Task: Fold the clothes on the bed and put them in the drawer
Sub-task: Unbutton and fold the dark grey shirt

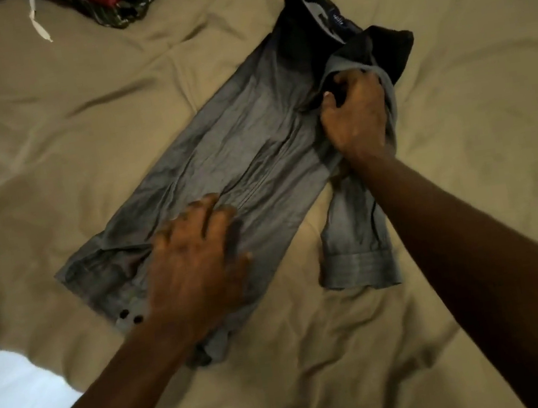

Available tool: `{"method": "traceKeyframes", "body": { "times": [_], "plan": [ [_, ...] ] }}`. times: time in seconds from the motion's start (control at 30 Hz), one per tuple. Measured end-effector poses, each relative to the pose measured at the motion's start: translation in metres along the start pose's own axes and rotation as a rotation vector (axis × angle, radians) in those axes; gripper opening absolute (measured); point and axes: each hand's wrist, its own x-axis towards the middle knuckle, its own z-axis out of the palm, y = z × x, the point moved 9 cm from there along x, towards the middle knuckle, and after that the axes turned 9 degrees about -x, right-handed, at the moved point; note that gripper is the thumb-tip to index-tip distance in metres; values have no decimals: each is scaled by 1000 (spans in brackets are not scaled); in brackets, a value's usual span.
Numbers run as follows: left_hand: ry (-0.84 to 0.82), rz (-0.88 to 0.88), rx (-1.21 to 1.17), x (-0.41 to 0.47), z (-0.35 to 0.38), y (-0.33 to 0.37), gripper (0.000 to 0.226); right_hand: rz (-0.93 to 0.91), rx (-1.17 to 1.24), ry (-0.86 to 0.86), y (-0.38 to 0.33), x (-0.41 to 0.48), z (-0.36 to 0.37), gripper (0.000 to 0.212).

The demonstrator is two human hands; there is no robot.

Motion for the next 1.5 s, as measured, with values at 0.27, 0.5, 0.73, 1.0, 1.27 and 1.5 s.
{"method": "traceKeyframes", "body": {
  "times": [0.27, 0.5, 0.73, 1.0, 1.27, 1.5],
  "plan": [
    [-394, 496, 114, 137, 124, 51, 86, 452, -136, -209, 108, -50, 20, 70],
    [125, 240, -392, 214, 47, 86, 49, 571, 60, -129, 129, -44, 21, 68],
    [-133, 174, -102, 388, 72, 176, 65, 545, 174, -85, 130, -55, 21, 58],
    [-225, 42, -178, 463, 118, 141, 57, 603, 350, -116, 147, -53, 35, 78],
    [138, 232, -591, 312, 38, 103, 25, 580, 258, -237, 146, -52, 11, 43],
    [-480, -294, -1085, 182, 63, 76, 40, 557, 76, -111, 73, -97, -48, 45]
  ]
}}
